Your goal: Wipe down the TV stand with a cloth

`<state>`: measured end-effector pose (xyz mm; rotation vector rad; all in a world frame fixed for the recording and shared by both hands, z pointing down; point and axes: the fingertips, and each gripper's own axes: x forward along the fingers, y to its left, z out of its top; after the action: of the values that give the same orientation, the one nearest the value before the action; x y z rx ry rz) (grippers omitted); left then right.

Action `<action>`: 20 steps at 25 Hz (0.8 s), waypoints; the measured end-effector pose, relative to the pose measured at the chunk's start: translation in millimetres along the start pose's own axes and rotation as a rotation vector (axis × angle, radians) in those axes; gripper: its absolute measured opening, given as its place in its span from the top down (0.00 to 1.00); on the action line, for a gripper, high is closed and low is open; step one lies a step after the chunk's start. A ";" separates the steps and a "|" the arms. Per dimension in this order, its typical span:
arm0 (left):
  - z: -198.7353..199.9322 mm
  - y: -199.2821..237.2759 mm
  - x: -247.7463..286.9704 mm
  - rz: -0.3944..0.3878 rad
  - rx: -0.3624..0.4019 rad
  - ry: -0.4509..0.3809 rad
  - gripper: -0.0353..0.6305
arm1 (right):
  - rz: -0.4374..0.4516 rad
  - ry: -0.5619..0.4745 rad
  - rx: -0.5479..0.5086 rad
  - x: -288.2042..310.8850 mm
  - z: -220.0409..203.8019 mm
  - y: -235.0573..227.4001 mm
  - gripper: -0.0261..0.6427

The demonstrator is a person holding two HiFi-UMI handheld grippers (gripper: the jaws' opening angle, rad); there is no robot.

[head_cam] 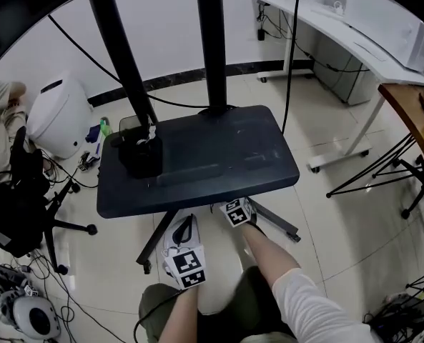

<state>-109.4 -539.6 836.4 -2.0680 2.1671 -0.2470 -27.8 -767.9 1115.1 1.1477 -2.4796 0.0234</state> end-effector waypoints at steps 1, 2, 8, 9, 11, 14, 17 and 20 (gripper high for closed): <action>-5.5 2.1 3.7 -0.001 -0.001 0.019 0.51 | 0.021 0.040 0.011 7.9 -20.6 7.7 0.83; -9.6 5.0 7.6 -0.007 -0.007 0.030 0.51 | 0.024 0.060 0.003 8.0 -29.8 12.6 0.83; -52.2 -21.5 8.4 -0.103 -0.084 -0.002 0.47 | -0.084 0.077 -0.027 -88.5 -100.4 -13.2 0.83; -55.8 -35.6 5.2 -0.131 -0.093 -0.005 0.46 | -0.116 0.108 -0.027 -119.1 -128.0 -26.0 0.83; -52.8 -60.3 -2.6 -0.193 -0.112 -0.016 0.46 | -0.190 0.181 -0.008 -182.6 -181.9 -51.5 0.83; -40.9 -87.8 -26.5 -0.253 -0.125 -0.039 0.46 | -0.269 0.245 0.055 -264.7 -240.6 -71.0 0.83; -14.2 -103.2 -65.2 -0.260 -0.125 -0.071 0.45 | -0.267 0.176 0.064 -326.6 -220.9 -53.3 0.83; 29.8 -84.1 -111.1 -0.246 -0.102 -0.137 0.44 | -0.264 -0.084 0.051 -377.8 -84.7 7.1 0.83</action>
<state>-15.6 -433.0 823.5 -2.3328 1.8848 -0.0181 215.8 -473.0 1054.8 1.5175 -2.3899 -0.0367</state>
